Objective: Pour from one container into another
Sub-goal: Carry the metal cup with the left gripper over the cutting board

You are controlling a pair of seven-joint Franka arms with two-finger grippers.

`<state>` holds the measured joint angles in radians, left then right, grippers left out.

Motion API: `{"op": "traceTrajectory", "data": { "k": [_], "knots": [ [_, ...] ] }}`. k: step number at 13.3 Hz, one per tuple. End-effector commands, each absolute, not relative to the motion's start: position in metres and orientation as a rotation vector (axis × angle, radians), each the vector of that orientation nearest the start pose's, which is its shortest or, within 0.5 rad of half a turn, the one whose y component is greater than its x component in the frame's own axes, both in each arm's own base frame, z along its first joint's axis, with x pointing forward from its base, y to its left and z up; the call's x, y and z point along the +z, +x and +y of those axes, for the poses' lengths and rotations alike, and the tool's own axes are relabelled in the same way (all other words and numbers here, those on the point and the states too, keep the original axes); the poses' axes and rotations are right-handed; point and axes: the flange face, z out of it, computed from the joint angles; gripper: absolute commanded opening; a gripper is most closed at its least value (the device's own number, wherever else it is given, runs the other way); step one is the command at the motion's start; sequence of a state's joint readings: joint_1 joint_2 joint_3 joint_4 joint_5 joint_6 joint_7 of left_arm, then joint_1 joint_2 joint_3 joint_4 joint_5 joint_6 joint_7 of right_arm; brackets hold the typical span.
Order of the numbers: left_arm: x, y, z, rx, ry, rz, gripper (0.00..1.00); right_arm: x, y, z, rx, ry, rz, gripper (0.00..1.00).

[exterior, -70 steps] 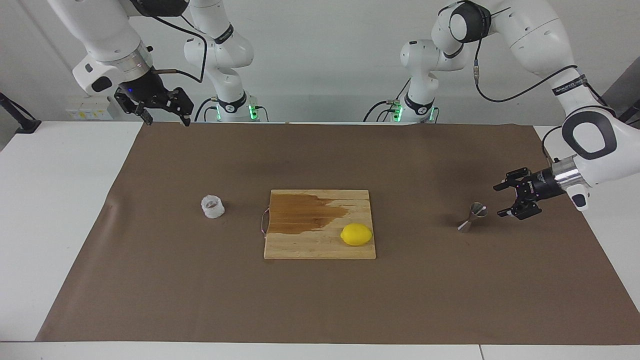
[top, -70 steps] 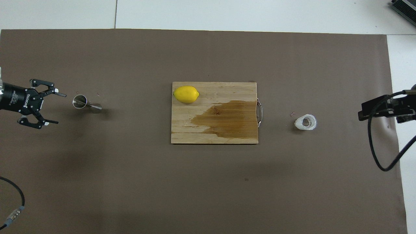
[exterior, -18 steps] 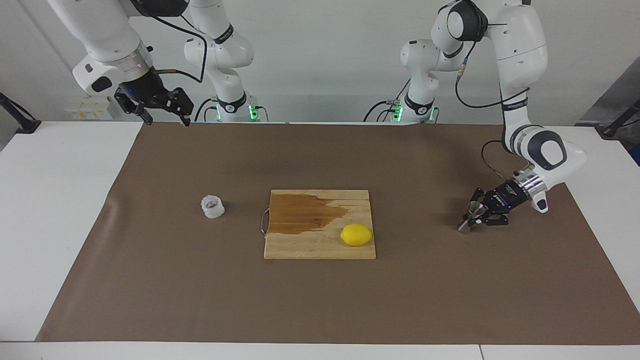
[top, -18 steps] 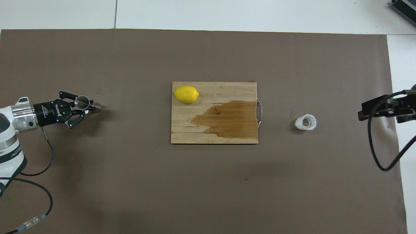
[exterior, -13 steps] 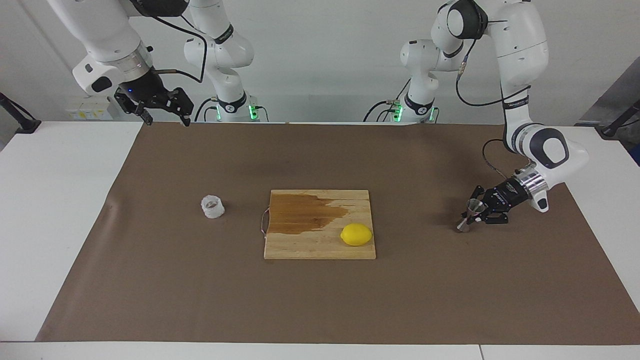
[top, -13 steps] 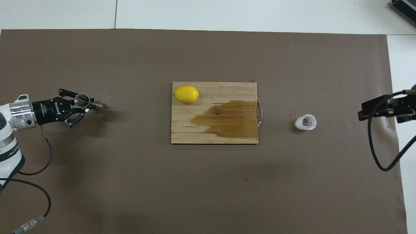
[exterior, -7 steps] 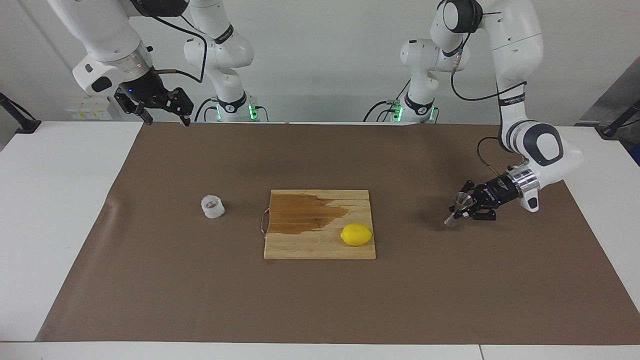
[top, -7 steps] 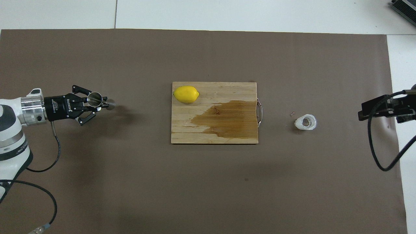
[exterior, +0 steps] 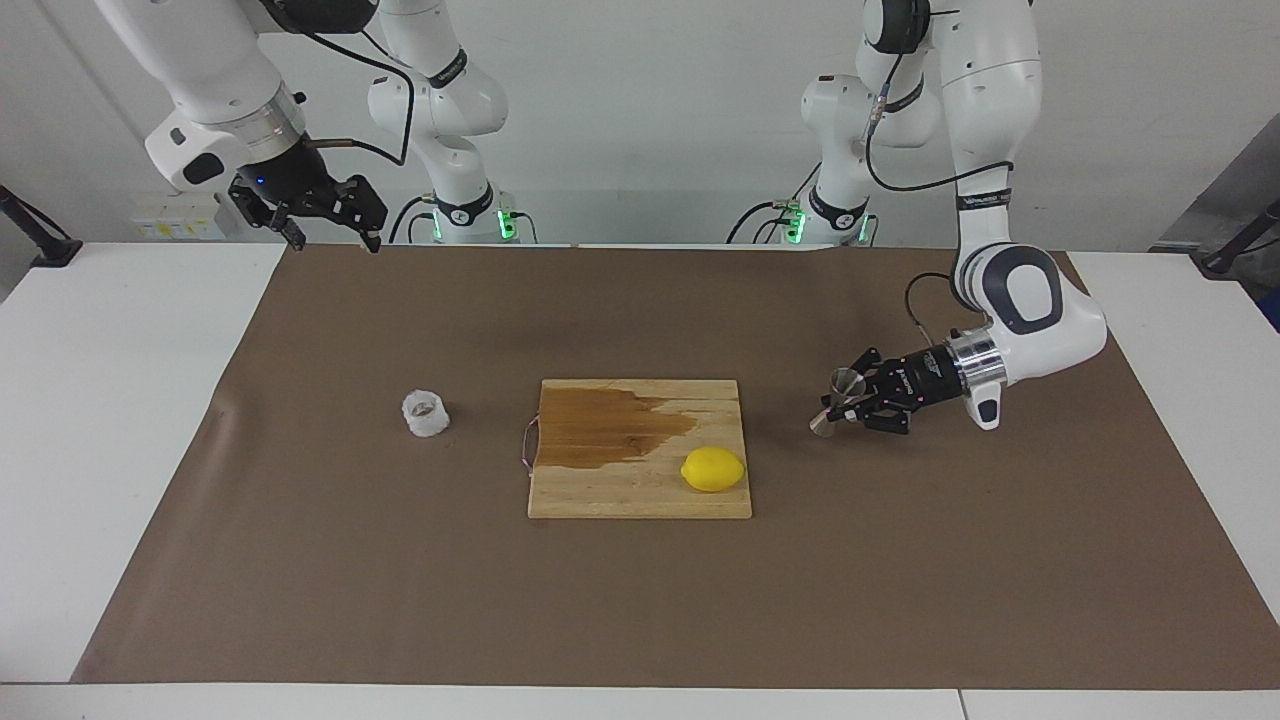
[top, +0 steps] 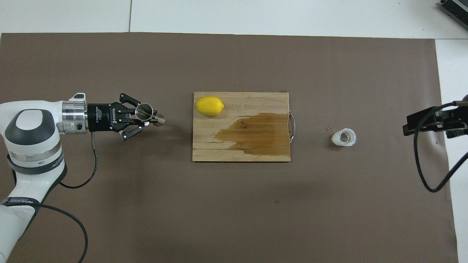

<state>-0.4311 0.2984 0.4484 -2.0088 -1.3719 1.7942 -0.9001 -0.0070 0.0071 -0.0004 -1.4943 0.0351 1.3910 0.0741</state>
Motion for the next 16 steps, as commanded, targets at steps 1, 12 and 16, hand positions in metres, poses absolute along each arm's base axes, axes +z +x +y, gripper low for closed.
{"op": "traceTrajectory", "data": {
  "k": [1,12,16],
  "knots": [
    [0.35,0.578,-0.124,-0.969,1.427,1.575,0.0,0.642,0.536,-0.003,0.185,-3.107,0.096,1.0],
    [0.334,0.551,-0.276,-0.931,1.255,1.639,0.0,0.642,0.536,-0.003,0.185,-3.107,0.096,1.0],
    [0.315,0.543,-0.311,-0.925,1.258,1.667,0.0,0.642,0.536,-0.004,0.185,-3.106,0.099,1.0]
  ]
}}
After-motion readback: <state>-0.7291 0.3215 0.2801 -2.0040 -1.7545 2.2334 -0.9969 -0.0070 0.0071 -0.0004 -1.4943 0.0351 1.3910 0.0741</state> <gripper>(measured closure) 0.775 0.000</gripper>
